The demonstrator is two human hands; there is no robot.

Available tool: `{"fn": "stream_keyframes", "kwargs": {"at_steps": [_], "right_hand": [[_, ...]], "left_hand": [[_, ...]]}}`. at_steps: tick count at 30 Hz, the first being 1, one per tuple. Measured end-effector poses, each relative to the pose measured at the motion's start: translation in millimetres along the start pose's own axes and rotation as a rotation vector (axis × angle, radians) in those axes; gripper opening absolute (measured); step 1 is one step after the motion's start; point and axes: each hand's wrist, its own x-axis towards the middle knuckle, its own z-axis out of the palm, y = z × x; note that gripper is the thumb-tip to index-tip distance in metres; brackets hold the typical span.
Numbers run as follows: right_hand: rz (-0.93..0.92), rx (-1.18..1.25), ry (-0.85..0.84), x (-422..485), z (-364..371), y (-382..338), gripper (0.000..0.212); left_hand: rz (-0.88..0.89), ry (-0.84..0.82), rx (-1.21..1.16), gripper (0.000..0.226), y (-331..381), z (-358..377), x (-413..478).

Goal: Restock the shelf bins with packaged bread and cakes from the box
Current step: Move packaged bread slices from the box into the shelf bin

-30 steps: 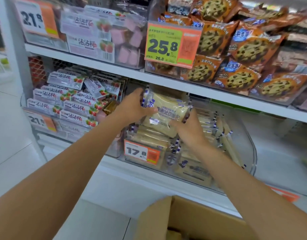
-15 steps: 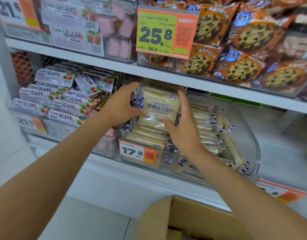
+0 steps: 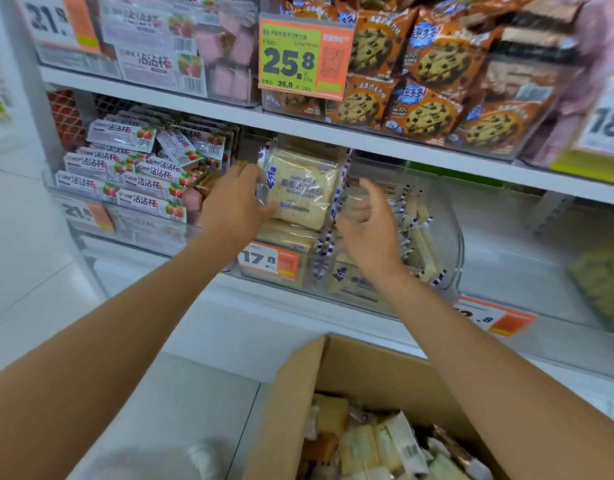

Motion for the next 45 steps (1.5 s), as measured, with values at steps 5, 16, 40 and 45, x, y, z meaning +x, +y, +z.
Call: {"fn": "stream_keyframes", "kwargs": {"at_steps": [5,16,40,45], "right_hand": [[-0.132,-0.124,-0.071,-57.5,-48.9,25.4,0.019],[0.424,-0.469,-0.689,-248.5,-171.0,225.1,0.024],[0.971,0.559,-0.504,-283.5,-179.1,234.0,0.033],[0.878,-0.084,-0.691,-314.6,-208.1,259.8,0.036]], "left_hand": [[-0.03,-0.188,-0.213,0.021,43.1,26.3,-72.4],[-0.295,-0.846,-0.291,0.024,70.5,159.0,-268.6],[-0.965,-1.243,-0.836,0.077,74.4,196.5,-312.8],[-0.942,-1.067,-0.788,0.035,70.9,202.2,-321.9]]}}
